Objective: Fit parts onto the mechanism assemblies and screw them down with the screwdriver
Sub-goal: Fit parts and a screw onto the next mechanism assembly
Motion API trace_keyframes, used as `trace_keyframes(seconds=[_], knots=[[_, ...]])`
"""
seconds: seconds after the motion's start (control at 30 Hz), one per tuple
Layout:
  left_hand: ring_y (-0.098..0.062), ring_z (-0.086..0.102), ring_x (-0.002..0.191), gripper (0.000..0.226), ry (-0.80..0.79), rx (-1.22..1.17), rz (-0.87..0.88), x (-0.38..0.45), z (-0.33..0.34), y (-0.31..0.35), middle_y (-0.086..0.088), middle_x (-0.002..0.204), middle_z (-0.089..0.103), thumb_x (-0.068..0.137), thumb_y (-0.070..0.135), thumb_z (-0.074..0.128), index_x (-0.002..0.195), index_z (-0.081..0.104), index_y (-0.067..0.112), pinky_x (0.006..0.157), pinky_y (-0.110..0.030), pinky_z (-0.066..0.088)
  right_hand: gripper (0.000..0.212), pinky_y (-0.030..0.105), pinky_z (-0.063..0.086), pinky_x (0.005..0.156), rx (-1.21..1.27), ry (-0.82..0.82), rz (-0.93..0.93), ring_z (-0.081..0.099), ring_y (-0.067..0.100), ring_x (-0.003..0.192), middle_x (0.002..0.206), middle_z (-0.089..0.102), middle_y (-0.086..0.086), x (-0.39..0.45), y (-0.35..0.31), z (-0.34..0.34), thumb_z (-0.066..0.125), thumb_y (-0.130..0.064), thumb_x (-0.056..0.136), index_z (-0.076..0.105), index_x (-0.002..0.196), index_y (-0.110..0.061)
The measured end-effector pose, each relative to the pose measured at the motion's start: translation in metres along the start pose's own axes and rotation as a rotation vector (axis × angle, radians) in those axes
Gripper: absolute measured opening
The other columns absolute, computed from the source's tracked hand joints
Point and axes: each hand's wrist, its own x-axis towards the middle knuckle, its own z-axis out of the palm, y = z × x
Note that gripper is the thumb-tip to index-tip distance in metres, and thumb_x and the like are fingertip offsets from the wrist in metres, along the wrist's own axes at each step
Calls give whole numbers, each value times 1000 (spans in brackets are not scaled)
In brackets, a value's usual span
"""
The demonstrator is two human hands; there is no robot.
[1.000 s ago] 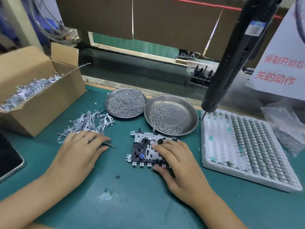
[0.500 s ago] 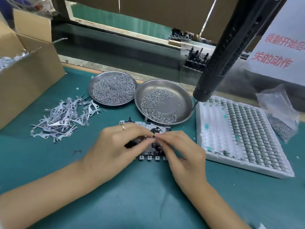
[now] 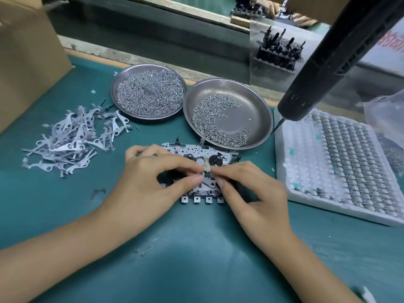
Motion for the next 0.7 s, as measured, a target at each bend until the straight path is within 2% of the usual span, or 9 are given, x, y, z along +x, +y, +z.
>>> trace_keyframes(seconds=[0.07,0.13,0.27,0.33,0.4,0.53,0.7], knots=[[15,48,89,12,-26,13,1,1,-1,1,35,83,61,64,47,67,75,65,49,90,-13,24,18,25,49,78,-17,-1,-17,63,14,84,88,70,0,-1,0,0,64,2,82,73,96,-4],[8,52,90,12,-45,30,8,2,-2,2,30,81,65,65,46,69,76,67,47,93,-18,24,17,29,49,79,-54,-17,-52,62,17,84,86,69,0,-1,1,1,64,5,81,73,93,-3],[0,57,89,14,-66,-6,1,5,-4,5,29,75,67,64,47,67,77,68,43,99,-32,32,14,23,46,77,-76,-49,-95,59,16,79,82,67,-1,-3,-1,1,65,0,82,73,94,-2],[-1,59,88,16,-85,-33,-2,7,-6,5,26,71,68,65,45,70,79,71,39,96,-37,40,15,20,45,77,-71,-63,-94,58,15,78,82,66,-4,-2,-1,1,69,-3,81,73,95,-4],[-2,59,88,16,-101,-27,-3,7,-8,3,24,69,69,66,36,78,81,71,38,92,-33,43,17,19,45,77,-84,-78,-97,58,14,79,83,66,-4,-2,-1,0,72,-3,79,72,96,-4],[0,59,88,25,-91,-26,-28,6,-8,0,24,70,69,65,25,82,80,70,40,77,-7,40,18,20,45,81,-125,-86,-122,57,18,81,84,67,-2,-4,-1,1,73,-2,79,72,97,-5],[2,57,90,22,-99,-26,-29,5,-7,2,25,70,68,66,26,81,81,71,38,75,-4,39,18,20,45,81,-196,-65,-147,57,19,81,88,67,1,-5,-1,3,71,-2,81,71,98,-1]])
